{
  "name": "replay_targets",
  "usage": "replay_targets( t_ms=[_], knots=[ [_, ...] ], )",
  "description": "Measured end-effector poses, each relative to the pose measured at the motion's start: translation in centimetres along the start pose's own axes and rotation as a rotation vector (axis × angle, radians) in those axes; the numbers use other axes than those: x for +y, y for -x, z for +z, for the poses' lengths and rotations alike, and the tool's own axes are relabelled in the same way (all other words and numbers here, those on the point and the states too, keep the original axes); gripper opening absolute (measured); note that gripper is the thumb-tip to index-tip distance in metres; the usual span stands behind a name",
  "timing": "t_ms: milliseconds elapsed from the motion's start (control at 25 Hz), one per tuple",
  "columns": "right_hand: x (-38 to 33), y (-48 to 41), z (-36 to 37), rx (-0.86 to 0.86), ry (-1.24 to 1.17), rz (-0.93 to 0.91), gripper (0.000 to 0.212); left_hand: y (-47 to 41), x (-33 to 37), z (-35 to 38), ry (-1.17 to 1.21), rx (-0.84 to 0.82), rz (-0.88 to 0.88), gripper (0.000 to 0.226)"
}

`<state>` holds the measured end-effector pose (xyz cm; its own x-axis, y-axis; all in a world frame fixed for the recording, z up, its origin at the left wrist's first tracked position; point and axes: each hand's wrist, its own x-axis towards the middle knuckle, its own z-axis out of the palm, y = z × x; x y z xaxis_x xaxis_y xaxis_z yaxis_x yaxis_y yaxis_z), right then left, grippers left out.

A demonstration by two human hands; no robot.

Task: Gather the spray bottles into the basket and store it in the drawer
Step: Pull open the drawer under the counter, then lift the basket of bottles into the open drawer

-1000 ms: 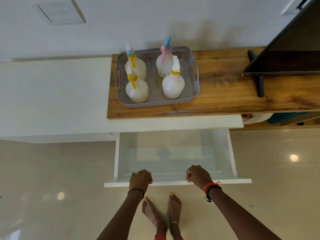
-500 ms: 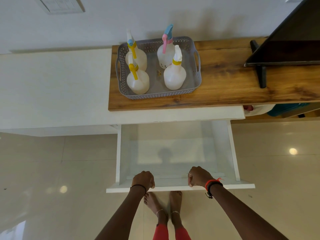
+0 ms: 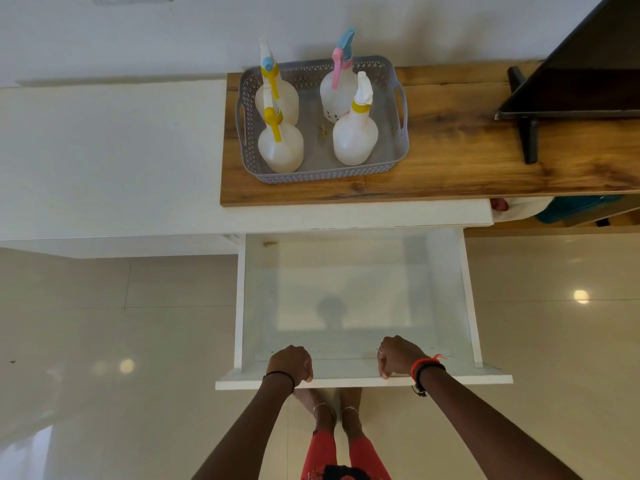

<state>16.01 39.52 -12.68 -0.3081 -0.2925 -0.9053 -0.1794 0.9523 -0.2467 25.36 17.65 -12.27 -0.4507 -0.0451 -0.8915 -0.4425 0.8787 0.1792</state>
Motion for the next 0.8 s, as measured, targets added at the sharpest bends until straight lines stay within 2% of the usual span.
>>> replay_targets(
  t_ms=[360, 440, 560, 680, 760, 800],
  knots=[
    [0.3, -0.3, 0.3, -0.126, 0.050, -0.020, 0.023, 0.2, -0.4, 0.5, -0.062, -0.062, 0.050, 0.026],
    [0.4, -0.4, -0.2, -0.127, -0.019, -0.041, 0.023, 0.1, -0.5, 0.3, -0.062, -0.064, 0.056, 0.027],
    [0.4, -0.5, -2.1, -0.028, -0.275, -0.011, 0.023, -0.1, -0.6, -0.9, 0.021, -0.017, 0.059, 0.026],
    [0.4, -0.3, -5.5, 0.119, -0.610, 0.044, 0.016, -0.4, -1.0, -4.2, 0.282, 0.160, 0.062, 0.025],
    [0.3, 0.3, -8.7, 0.230, -0.849, 0.047, 0.008, -0.5, -1.5, -7.4, 0.537, 0.379, 0.078, 0.023],
    [0.3, 0.6, -10.5, 0.291, -0.945, 0.044, 0.011, -0.6, -1.8, -9.2, 0.654, 0.509, 0.085, 0.021]
  ],
)
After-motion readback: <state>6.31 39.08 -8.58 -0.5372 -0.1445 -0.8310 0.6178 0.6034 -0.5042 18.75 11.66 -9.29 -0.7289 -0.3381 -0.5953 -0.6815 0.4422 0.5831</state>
